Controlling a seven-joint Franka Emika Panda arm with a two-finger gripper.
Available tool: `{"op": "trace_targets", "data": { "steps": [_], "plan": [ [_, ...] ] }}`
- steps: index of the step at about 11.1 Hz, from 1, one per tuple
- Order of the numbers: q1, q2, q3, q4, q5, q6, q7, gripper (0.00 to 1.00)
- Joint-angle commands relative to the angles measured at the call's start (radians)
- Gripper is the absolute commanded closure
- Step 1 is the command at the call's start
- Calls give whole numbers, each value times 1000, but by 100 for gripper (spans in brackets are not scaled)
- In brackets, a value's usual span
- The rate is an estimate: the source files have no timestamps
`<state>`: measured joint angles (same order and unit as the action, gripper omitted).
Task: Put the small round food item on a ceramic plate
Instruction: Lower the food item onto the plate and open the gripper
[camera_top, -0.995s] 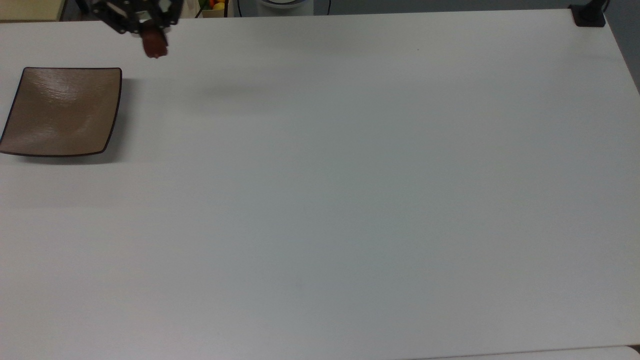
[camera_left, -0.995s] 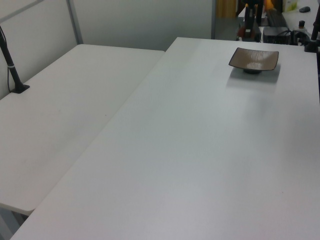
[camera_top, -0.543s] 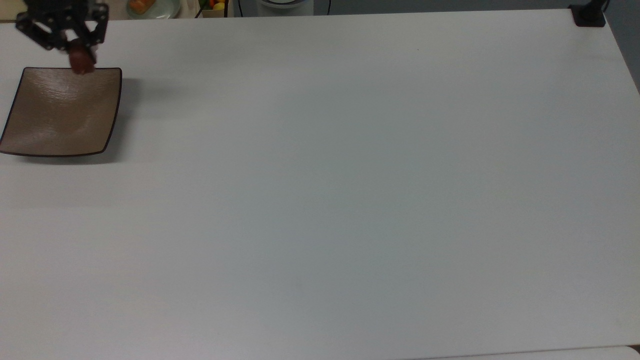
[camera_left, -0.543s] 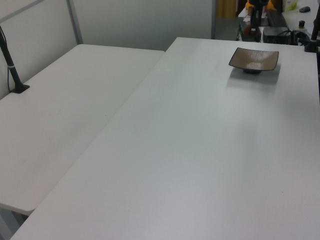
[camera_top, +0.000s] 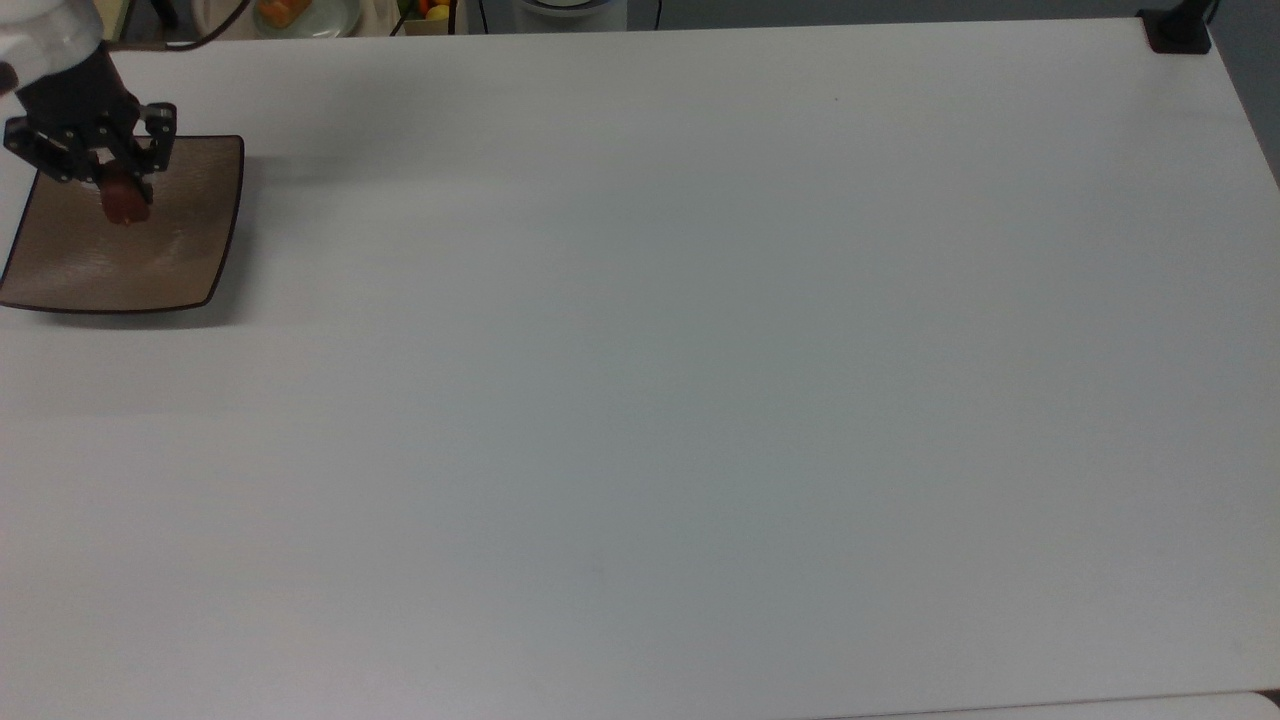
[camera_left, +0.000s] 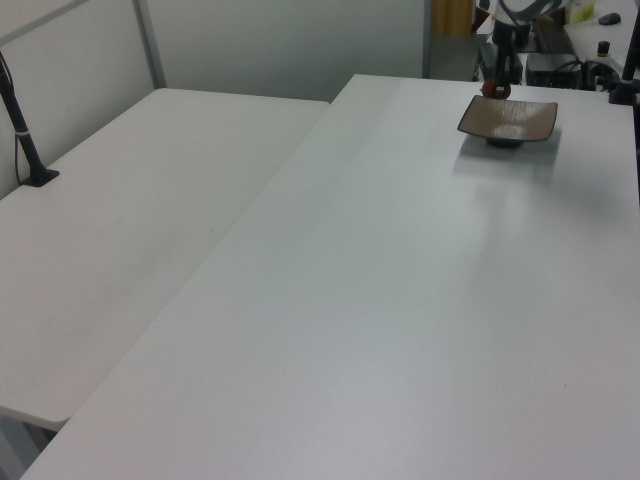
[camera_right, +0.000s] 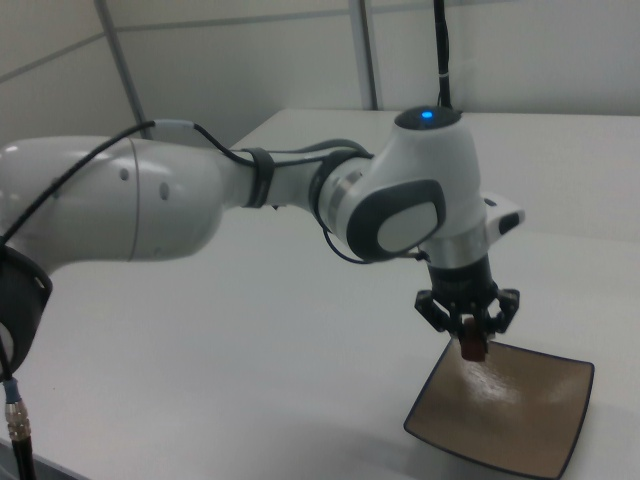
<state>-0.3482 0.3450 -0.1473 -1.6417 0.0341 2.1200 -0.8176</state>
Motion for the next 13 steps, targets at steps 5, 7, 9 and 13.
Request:
{"op": "trace_targets", "data": {
  "steps": [5, 7, 9, 13],
  "plan": [
    [-29, 118, -15, -30, -52, 124, -40, 74],
    [-32, 118, -15, -43, -66, 124, -38, 48],
    [-37, 118, -15, -44, -63, 121, -23, 0],
    [-23, 74, -14, -32, -54, 88, -17, 0]
  ]
}}
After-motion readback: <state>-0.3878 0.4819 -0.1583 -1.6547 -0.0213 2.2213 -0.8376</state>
